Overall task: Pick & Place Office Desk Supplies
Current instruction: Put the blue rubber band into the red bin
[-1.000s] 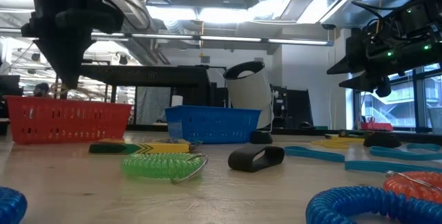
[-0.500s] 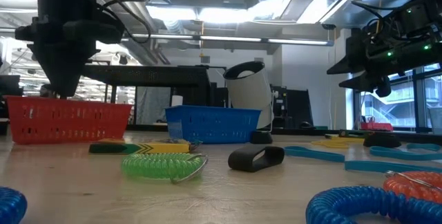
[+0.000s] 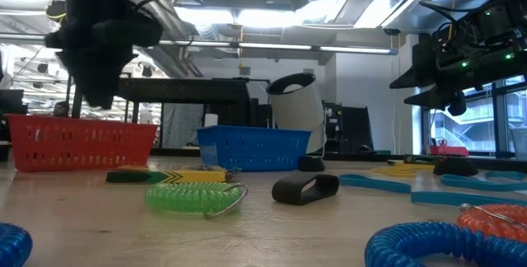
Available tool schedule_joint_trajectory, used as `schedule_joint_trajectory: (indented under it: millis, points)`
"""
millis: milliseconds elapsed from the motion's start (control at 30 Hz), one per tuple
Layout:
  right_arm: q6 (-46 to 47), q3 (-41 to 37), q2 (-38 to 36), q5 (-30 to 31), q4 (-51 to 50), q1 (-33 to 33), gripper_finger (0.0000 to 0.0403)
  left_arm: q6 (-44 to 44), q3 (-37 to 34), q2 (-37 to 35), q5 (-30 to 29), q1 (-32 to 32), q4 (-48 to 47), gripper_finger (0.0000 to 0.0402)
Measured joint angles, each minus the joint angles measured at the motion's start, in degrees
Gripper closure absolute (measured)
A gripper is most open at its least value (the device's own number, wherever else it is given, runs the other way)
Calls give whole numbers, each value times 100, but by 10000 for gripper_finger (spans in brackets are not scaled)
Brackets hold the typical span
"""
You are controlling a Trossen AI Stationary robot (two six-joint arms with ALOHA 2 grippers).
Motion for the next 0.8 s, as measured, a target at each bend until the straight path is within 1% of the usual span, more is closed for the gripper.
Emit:
schedule_joint_trajectory:
  millis: [67,167,300,433,500,633,800]
  points:
    - [0,0,-1,0,0,0,92,213,111,0,-302,-4,203,256]
    - [0,0,0,0,0,0,92,723,218,-4,-611,-30,894,260]
    - [0,0,-1,0,0,-1,92,1491,224,31,-632,-176,2242,256]
    - [0,-2,0,0,-2,0,92,2016,224,228,-480,-449,3303,237]
    - [0,0,0,0,0,-1,92,2135,226,357,-217,-619,3653,225]
    - [2,0,1,0,-2,-2,92,2536,224,538,792,-933,3831,207]
    - [1,0,-1,0,-2,-1,92,3008,224,704,1749,-1196,3785,207]
